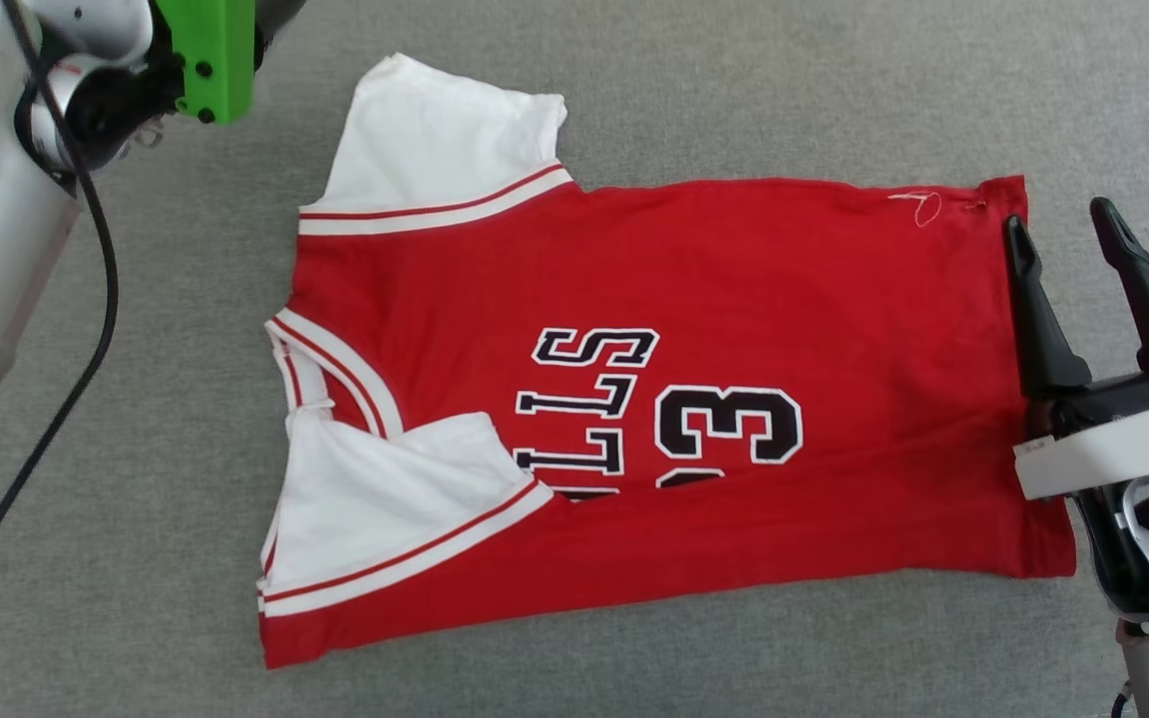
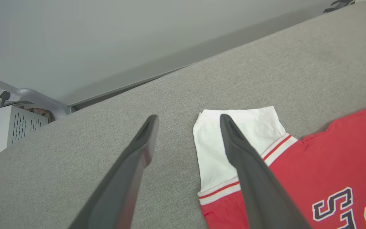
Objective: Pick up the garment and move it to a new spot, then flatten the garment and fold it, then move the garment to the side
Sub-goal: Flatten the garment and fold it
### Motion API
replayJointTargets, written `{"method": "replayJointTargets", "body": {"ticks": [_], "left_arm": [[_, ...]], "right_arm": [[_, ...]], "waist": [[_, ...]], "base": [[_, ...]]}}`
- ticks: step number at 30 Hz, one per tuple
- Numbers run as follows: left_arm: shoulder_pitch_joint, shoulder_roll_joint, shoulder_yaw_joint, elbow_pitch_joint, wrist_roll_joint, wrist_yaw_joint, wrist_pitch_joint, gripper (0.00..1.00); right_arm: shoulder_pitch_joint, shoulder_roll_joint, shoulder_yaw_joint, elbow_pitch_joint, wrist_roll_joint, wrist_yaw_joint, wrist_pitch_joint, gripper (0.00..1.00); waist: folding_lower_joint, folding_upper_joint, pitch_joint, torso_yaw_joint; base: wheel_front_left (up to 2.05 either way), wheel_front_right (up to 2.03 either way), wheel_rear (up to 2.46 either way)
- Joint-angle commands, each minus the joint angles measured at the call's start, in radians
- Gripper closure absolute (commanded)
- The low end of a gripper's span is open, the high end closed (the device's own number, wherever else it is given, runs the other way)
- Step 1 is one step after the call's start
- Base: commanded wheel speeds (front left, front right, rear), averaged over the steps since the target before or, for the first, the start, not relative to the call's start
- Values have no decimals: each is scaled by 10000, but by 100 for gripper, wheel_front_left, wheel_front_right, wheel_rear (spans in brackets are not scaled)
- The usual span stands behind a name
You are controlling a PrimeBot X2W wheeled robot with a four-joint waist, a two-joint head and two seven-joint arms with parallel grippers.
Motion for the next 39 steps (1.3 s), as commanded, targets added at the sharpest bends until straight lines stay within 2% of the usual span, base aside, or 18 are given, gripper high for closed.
{"method": "replayJointTargets", "body": {"ticks": [1,4,6,11,17,18,19,23,29,33,39], "left_arm": [[-378,-124,-136,240,-111,-107,530,0],[-1009,-270,-473,775,-306,-269,1903,0],[-1304,-314,-662,1043,-295,-327,2413,0],[-1616,-312,-1110,1628,-48,-414,2793,0],[-1427,-280,-1553,2132,-133,-461,3213,0],[-1338,-287,-1651,2126,-212,-467,3306,33],[-1277,-281,-1741,2066,-247,-469,3335,100],[-998,-125,-1981,1710,-455,-474,2986,100],[-679,29,-2018,1215,-649,-475,1515,100],[-433,160,-2114,628,-770,-476,576,100],[-11,373,-2377,-328,-789,-476,-567,100]], "right_arm": [[-208,82,99,-140,-56,-9,-49,0],[-465,148,293,-332,-69,-9,-59,0],[-604,156,402,-394,-49,-9,-77,0],[-894,180,560,-401,73,-9,-239,0],[-988,87,571,-169,169,-9,-400,0],[-986,53,529,-96,183,-9,-431,0],[-988,34,484,-52,197,-9,-451,0],[-1121,-137,273,14,200,-9,-619,0],[-1689,-947,-138,-83,78,-9,-355,0],[-2253,-1900,82,123,341,-9,956,0],[-3396,-3524,1169,1132,2039,-9,4085,0]], "waist": [[-1,-1,1191,-865],[-1,-1,1673,-1145],[-1,-1,1912,-1286],[-1,-1,2317,-1560],[-1,-1,2394,-1587],[-1,-1,2334,-1544],[-1,-1,2286,-1509],[-1,-1,1936,-1338],[-1,-1,1111,-861],[-1,-1,632,-493],[-1,-1,215,25]], "base": [[0,0,0],[0,0,0],[0,0,0],[0,0,0],[0,0,0],[0,0,0],[0,0,0],[0,0,0],[0,0,0],[0,0,0],[0,0,0]]}}
